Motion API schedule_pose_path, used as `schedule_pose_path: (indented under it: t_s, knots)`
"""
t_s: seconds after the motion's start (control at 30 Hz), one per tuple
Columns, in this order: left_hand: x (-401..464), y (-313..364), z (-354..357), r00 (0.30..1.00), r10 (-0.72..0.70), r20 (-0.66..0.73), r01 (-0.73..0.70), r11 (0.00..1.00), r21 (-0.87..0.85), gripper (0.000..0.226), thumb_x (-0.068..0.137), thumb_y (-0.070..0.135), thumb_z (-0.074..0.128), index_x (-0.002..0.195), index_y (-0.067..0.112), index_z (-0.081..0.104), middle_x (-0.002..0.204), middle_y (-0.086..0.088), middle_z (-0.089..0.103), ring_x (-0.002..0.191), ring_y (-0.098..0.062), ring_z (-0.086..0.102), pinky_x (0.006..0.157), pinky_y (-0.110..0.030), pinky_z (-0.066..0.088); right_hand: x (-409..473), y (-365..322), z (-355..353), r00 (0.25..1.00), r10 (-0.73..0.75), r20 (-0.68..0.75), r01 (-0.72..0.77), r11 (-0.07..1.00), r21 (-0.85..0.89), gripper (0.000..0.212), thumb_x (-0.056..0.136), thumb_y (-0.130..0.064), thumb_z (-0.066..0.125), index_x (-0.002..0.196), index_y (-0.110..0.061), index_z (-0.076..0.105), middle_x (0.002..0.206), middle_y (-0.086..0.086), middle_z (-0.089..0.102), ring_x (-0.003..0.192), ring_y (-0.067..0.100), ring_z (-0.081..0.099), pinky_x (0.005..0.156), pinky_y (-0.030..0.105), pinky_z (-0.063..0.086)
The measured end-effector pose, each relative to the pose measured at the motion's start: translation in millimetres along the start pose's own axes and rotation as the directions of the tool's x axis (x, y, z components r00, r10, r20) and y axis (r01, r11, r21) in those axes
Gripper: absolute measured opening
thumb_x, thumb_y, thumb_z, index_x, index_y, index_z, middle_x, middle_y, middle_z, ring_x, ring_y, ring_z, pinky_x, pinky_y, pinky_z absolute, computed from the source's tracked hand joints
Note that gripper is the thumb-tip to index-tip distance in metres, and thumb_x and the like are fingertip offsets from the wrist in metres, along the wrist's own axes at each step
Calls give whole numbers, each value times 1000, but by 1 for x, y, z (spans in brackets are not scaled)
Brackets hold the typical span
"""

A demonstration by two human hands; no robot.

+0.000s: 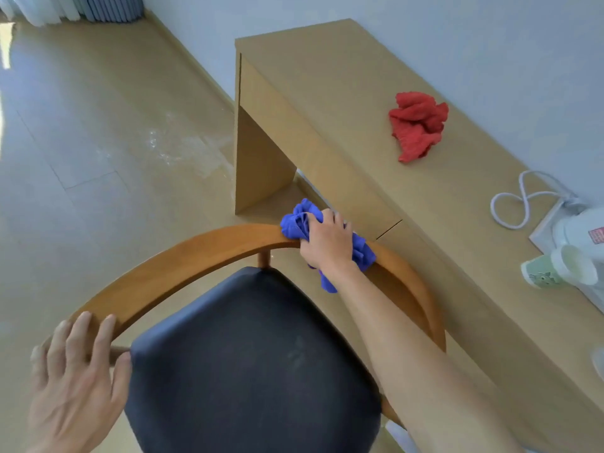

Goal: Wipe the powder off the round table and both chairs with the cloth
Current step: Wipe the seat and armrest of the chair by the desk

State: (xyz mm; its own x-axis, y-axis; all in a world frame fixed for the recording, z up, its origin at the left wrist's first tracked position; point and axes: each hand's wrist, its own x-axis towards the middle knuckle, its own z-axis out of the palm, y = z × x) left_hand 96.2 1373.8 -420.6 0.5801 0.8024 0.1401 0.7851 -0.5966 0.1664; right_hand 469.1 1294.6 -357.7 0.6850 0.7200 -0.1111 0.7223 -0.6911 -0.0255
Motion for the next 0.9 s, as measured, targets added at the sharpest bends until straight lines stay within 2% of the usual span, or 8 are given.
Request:
schedule_pose_path:
  t_s: [0.1,0.13,0.23,0.3,0.53,0.6,0.67,0.9]
  knots:
    - [17,21,4,996,16,85,-22,997,75,65,82,38,37,133,-1,47,145,-26,30,134,-48,23,116,-44,-3,-6,33,-14,997,29,72,-28,1000,-12,35,84,-25,52,119,-22,49,118,6,46,111,28,41,95,40,31]
    - [23,28,6,995,6,102,-16,996,93,65,81,36,44,134,-1,45,145,-25,30,134,-47,22,116,-46,-2,-9,42,-18,996,44,80,-45,999,3,35,84,-25,53,118,-22,49,116,5,46,109,27,42,92,38,31]
    - [36,44,11,993,9,117,-23,993,118,68,75,28,57,132,-5,42,143,-29,26,132,-51,18,110,-61,15,-22,65,-25,996,55,71,-58,997,42,36,84,-27,54,120,-22,48,114,4,45,106,26,43,85,35,31]
    - [38,48,12,992,3,125,-20,990,138,72,69,23,62,131,-7,41,143,-30,24,131,-52,16,107,-65,17,-33,79,-27,997,66,46,-69,995,72,39,84,-27,54,122,-24,48,113,3,46,105,26,44,82,34,32]
    - [36,38,11,979,-31,202,-21,968,252,80,67,19,72,138,2,39,146,-25,25,135,-48,18,114,-45,-7,-67,111,-26,989,146,-23,-141,977,158,44,85,-29,54,128,-28,46,115,2,47,102,26,47,82,35,38]
    - [35,42,5,978,-49,205,-6,966,259,79,67,19,73,138,4,41,145,-24,30,134,-46,22,114,-55,8,-79,119,-26,980,194,-29,-185,962,201,50,85,-29,55,134,-27,44,119,4,46,103,27,47,86,38,42]
    - [34,45,-1,973,-43,225,-15,968,250,76,69,15,72,138,5,42,145,-24,32,134,-46,24,106,-62,23,-92,127,-25,966,254,-41,-237,939,250,53,85,-28,57,136,-25,43,118,5,46,104,27,48,87,42,45]
    - [40,34,-14,965,65,255,-129,961,245,78,61,1,79,133,3,50,136,-27,42,125,-49,37,87,-65,41,-145,149,-8,924,365,-109,-312,890,333,66,83,-23,69,142,-15,41,121,14,47,105,31,51,85,44,50]
